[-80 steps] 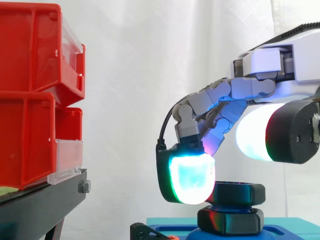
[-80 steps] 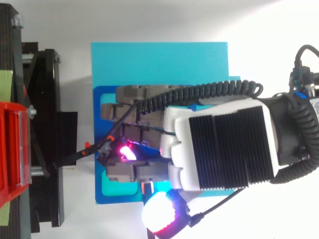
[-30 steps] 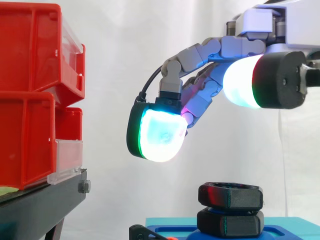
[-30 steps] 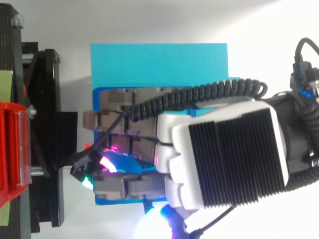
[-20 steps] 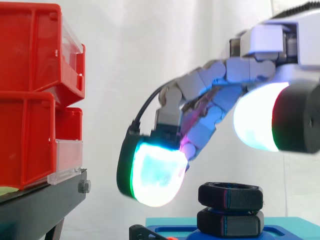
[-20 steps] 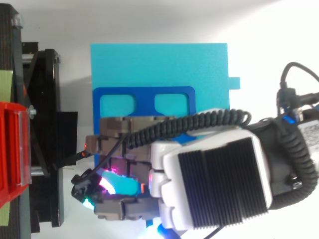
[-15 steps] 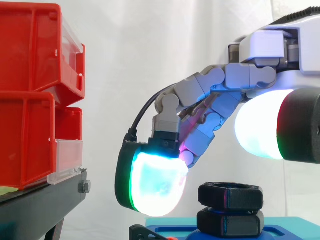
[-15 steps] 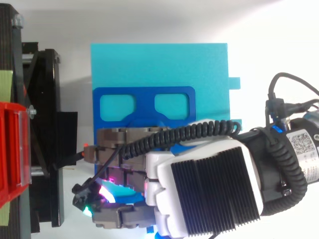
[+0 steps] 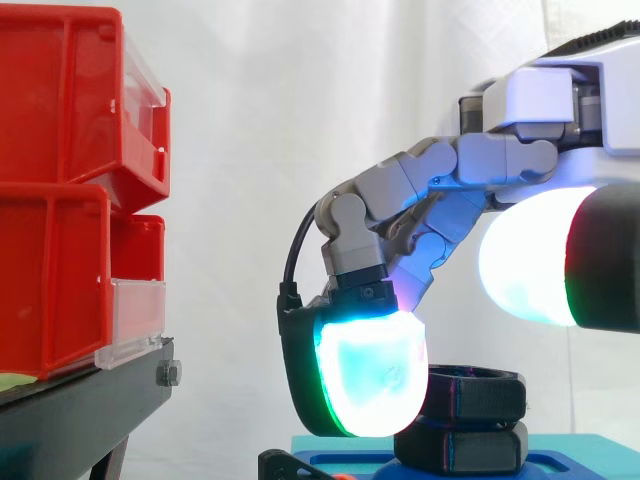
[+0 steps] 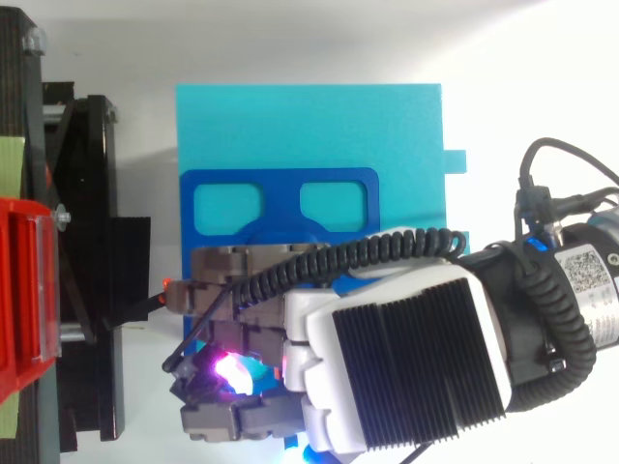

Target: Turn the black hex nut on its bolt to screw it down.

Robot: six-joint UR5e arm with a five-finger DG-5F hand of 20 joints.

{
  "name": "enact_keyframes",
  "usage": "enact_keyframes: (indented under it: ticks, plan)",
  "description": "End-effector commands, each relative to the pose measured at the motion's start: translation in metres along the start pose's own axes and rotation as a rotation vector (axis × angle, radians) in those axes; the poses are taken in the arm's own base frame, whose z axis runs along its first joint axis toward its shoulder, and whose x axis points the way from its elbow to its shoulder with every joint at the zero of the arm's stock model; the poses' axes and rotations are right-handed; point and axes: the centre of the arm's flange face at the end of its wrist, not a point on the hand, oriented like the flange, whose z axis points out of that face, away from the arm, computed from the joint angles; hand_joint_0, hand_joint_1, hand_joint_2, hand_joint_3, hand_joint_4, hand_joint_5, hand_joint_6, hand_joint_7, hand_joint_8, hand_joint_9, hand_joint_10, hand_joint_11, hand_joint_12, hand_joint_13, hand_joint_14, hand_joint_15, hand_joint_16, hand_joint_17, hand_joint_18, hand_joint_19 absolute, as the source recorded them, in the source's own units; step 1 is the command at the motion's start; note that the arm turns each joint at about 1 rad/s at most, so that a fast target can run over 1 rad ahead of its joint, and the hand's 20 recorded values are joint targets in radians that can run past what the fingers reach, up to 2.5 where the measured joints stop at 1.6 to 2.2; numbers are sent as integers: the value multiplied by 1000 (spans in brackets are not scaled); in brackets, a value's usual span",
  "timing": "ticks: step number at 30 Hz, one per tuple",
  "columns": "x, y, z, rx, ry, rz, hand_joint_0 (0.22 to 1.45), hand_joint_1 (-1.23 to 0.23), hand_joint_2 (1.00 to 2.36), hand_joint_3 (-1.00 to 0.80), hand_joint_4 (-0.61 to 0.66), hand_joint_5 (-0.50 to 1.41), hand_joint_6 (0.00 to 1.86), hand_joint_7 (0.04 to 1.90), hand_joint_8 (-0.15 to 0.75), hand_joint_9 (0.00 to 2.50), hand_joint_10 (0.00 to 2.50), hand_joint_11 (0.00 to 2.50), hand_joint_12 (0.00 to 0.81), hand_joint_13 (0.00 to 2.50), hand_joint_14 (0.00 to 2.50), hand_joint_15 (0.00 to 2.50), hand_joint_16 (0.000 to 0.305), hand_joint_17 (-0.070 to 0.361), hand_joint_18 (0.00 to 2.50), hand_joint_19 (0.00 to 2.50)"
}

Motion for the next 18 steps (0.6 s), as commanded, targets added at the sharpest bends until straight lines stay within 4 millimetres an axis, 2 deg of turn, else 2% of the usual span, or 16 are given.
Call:
enact_keyframes:
  ticks: [1,8,11,18]
  plan:
    - [-1,-8,-2,10,-6,-2,532,-152,1000,-500,132,-1,501,1363,256,917,3,62,308,689,4,88,42,95,562,382]
    - [0,-13,-3,13,-16,-5,533,-154,1000,-500,143,2,501,1372,260,923,0,65,306,690,3,86,42,95,566,378]
    - [0,-20,-5,22,-19,-16,533,-154,1000,-500,130,10,501,1431,259,937,1,63,306,691,3,84,42,95,572,371]
    - [1,-29,-10,23,-12,-36,533,-154,1000,-500,129,3,586,1322,257,966,2,69,304,691,3,75,42,94,575,370]
